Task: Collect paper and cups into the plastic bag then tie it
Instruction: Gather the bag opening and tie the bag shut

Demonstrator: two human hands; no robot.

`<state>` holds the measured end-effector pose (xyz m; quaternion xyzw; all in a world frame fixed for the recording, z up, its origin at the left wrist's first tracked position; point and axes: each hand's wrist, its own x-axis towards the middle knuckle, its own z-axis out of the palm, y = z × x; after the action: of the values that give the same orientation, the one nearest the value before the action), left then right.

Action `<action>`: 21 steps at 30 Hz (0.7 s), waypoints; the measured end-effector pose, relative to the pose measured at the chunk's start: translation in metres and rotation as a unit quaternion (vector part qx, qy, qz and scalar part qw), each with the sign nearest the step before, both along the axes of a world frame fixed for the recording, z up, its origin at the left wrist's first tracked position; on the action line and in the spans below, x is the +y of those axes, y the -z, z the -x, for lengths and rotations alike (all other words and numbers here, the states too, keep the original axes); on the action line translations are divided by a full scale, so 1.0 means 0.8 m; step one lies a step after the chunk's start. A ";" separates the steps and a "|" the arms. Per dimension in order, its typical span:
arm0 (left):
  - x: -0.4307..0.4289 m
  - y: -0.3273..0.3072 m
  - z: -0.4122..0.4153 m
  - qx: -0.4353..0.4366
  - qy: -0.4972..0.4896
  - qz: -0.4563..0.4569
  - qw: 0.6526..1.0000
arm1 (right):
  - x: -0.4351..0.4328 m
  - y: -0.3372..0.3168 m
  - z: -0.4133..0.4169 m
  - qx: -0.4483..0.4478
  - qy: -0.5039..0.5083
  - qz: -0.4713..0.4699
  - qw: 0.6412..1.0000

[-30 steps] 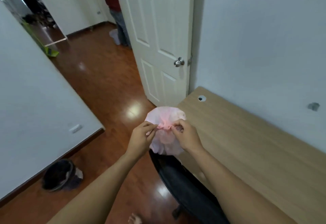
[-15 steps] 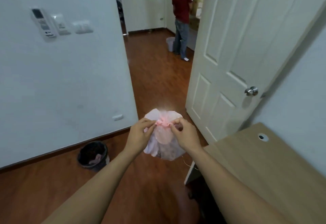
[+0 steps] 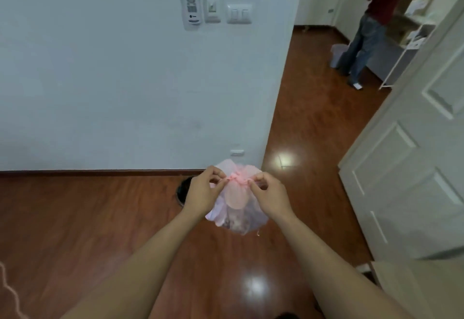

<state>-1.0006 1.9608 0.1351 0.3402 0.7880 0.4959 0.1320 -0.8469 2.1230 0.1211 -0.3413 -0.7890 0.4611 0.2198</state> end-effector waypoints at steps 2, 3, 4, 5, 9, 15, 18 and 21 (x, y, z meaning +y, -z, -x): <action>-0.014 0.012 0.027 -0.005 -0.017 0.006 1.000 | -0.005 0.010 0.033 -0.009 -0.024 0.015 1.000; -0.020 0.016 0.039 -0.007 -0.025 0.012 1.000 | -0.006 0.014 0.050 -0.014 -0.036 0.017 0.999; -0.025 0.021 0.052 -0.010 -0.033 0.019 0.999 | -0.007 0.018 0.067 -0.018 -0.048 0.017 0.999; -0.028 0.025 0.066 -0.012 -0.042 0.028 0.999 | -0.006 0.023 0.084 -0.023 -0.060 0.020 0.998; -0.033 0.048 0.119 -0.016 -0.064 0.068 0.995 | 0.002 0.050 0.149 -0.057 -0.098 0.038 0.993; -0.025 0.087 0.210 -0.053 -0.103 0.108 0.987 | 0.032 0.106 0.266 -0.103 -0.152 0.070 0.980; -0.017 0.100 0.246 -0.078 -0.120 0.147 0.979 | 0.045 0.125 0.311 -0.138 -0.178 0.092 0.970; -0.004 0.121 0.290 -0.069 -0.141 0.196 0.968 | 0.063 0.141 0.356 -0.168 -0.210 0.091 0.959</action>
<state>-1.2325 1.9574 0.0383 0.1581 0.8988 0.3678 0.1788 -1.1313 2.1737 0.0081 -0.2593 -0.8232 0.5026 -0.0493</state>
